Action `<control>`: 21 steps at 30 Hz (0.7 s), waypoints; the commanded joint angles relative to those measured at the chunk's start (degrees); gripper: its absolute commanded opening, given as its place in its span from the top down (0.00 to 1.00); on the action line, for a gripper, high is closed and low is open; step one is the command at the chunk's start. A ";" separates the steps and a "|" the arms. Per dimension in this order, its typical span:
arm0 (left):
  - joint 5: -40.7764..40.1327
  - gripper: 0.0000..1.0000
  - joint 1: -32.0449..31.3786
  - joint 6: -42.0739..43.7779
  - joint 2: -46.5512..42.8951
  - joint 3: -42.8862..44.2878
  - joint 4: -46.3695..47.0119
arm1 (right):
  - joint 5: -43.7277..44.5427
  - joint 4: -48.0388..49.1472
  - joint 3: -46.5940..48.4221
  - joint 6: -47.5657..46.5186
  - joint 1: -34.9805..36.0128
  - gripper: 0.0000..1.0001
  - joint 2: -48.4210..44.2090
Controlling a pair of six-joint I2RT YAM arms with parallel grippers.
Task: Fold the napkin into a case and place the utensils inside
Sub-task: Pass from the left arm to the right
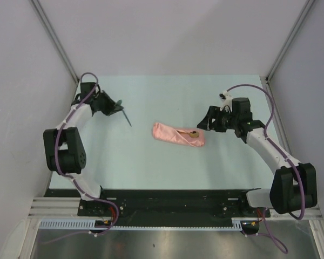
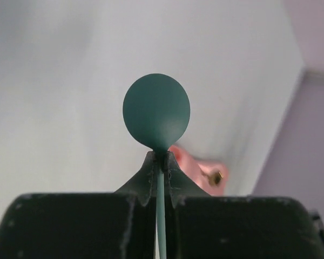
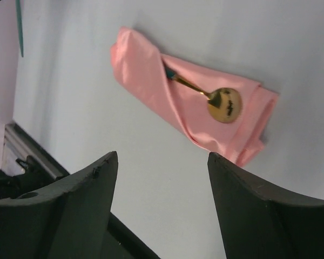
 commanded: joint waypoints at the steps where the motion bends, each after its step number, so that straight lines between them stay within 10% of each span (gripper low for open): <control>1: 25.03 1.00 -8.80 5.86 -7.64 -6.20 17.64 | -7.27 11.10 1.83 4.28 3.70 0.25 2.03; 9: 19.54 1.00 -25.52 14.57 -13.89 -10.77 19.15 | 5.04 15.26 6.57 29.42 7.85 0.21 6.60; 21: 14.88 1.00 -37.05 16.68 -12.22 -10.51 20.04 | 12.07 19.39 5.35 38.49 13.73 0.35 9.76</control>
